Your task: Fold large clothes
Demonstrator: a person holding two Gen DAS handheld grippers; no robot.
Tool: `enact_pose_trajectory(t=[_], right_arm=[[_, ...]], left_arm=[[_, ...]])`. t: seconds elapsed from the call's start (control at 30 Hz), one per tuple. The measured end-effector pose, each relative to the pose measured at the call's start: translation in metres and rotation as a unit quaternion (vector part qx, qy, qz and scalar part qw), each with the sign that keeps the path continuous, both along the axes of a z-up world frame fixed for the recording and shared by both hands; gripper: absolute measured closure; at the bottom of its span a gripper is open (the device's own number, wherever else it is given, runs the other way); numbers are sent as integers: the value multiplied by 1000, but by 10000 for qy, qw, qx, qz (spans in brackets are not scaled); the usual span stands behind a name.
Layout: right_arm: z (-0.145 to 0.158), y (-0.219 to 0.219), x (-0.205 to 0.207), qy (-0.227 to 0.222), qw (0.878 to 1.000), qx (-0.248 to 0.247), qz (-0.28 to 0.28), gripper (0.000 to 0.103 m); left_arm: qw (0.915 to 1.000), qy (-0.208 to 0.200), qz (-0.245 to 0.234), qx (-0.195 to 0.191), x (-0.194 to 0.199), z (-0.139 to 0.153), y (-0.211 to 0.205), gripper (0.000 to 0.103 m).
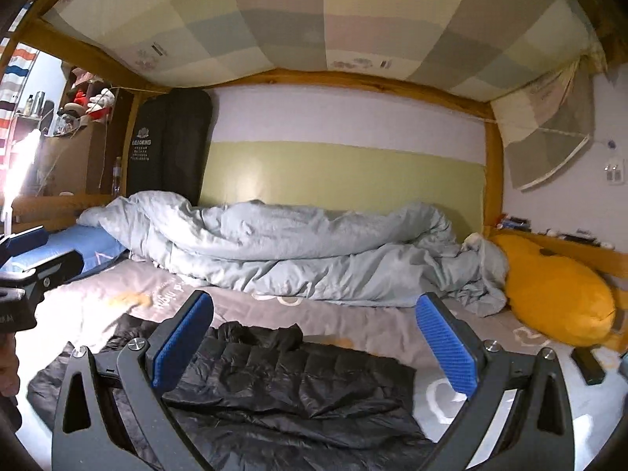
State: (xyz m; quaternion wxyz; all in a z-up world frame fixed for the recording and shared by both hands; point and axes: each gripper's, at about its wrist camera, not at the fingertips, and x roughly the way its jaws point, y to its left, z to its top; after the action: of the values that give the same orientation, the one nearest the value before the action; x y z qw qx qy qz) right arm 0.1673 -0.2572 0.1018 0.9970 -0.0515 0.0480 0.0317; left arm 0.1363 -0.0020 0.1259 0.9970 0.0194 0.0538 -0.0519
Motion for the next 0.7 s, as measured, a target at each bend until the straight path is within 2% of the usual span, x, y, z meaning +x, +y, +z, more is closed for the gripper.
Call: enact_pose_trajectory(t=[0.1,0.2,0.27,0.37,0.47,0.57,0.7], right_arm=[[16,4,-30,-74,10000,-35,-11,1],[16,5,-57,-214,9990,103,-368,0],[8,8,-71,-87,9987,78,-506,0],[-3,10,-92,23,9991,-54,-425,0],[-14,8,-111,66,9990,20,-449,0],[-24,4,-124,164,9990,90,-405,0],[-42,2,-140,75,9980,-101,-619,0]], left_arm=[[9998,-108,144,35,-33,5,7,0],[9996,-96,255,-123,-61,-1,17,0],[9994,23,313,-166,-76,-11,22,0],[9988,228,372,-228,-94,-31,31,0],[9975,404,406,-406,-109,-49,40,0],[9963,443,524,-508,-117,-62,47,0],[9960,421,626,-481,-124,-68,49,0]])
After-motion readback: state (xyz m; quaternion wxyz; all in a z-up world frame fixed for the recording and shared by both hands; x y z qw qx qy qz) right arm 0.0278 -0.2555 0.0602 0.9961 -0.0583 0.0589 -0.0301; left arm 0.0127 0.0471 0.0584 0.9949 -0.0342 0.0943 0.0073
